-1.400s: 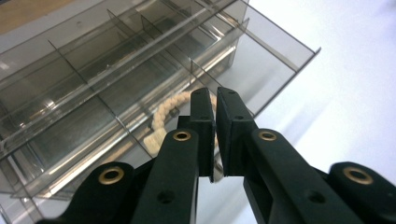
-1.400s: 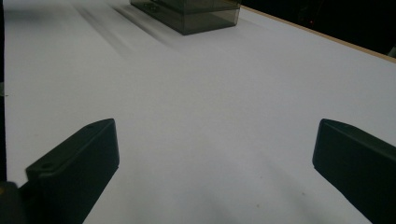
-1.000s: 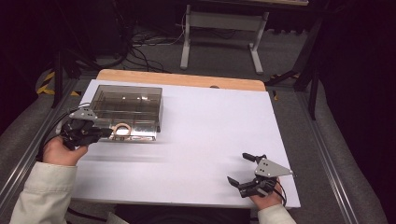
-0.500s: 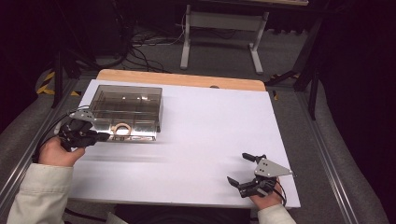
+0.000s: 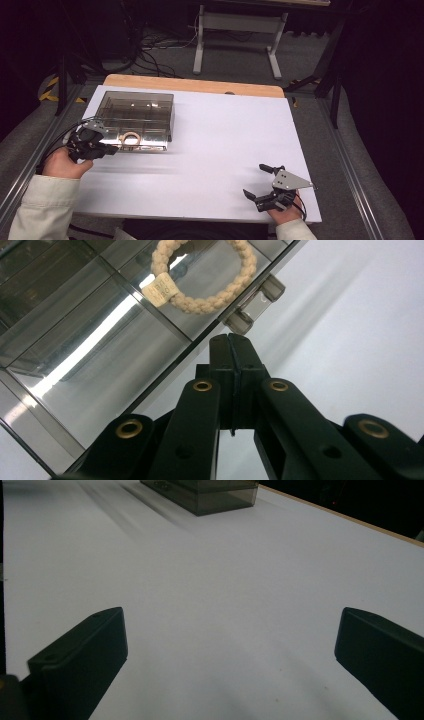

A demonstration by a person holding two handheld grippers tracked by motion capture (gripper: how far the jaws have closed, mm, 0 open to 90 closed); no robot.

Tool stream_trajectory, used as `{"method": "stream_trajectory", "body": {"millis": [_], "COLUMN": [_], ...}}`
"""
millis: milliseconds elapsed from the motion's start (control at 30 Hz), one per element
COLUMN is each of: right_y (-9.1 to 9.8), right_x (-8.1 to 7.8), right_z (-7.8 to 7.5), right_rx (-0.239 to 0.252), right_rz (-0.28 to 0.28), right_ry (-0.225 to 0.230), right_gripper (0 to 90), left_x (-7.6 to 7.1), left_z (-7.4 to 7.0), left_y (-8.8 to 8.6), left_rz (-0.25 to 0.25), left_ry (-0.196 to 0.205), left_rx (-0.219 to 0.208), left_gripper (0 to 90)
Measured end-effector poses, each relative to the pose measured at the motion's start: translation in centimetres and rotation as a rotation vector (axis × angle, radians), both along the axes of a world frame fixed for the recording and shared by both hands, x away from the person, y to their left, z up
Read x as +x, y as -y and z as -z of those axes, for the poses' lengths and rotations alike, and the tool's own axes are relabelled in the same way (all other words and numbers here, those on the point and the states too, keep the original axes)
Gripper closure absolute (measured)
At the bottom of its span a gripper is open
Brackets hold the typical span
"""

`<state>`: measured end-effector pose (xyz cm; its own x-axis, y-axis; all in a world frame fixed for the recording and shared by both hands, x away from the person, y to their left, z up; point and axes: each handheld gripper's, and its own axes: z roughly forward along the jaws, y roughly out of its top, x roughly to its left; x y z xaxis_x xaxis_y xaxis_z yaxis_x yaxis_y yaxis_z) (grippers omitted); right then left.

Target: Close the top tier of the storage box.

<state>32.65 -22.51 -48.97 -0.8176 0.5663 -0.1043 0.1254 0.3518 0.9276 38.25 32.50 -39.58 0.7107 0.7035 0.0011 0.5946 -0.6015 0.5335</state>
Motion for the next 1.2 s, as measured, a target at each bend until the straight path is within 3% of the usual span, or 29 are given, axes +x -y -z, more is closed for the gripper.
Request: {"method": "stream_trajectory", "body": {"millis": [467,533,633,933,1200], "right_y": [0.0,0.0,0.0,0.0,0.0], "right_x": [0.1,0.1,0.1,0.1,0.1], "right_z": [0.0,0.0,0.0,0.0,0.0], "right_rx": [-0.001,-0.003,-0.002,-0.001,-0.003], "right_rz": [0.000,-0.001,0.000,0.002,0.003], "right_ry": [0.006,0.005,0.005,0.003,0.002], "right_gripper": [1.1,1.2,1.1,1.2,1.2], "left_x": [0.4,0.2,0.3,0.7,1.1], "left_z": [0.4,0.4,0.4,0.4,0.5], "left_y": [0.3,0.4,0.5,0.7,1.0], "left_rz": [0.005,-0.015,-0.011,-0.067,-0.089], "left_ry": [0.002,-0.018,0.003,0.045,0.095], "left_rx": [0.033,0.024,0.035,0.043,0.025], "left_gripper": [89.7,89.7,89.7,89.8,89.7]}}
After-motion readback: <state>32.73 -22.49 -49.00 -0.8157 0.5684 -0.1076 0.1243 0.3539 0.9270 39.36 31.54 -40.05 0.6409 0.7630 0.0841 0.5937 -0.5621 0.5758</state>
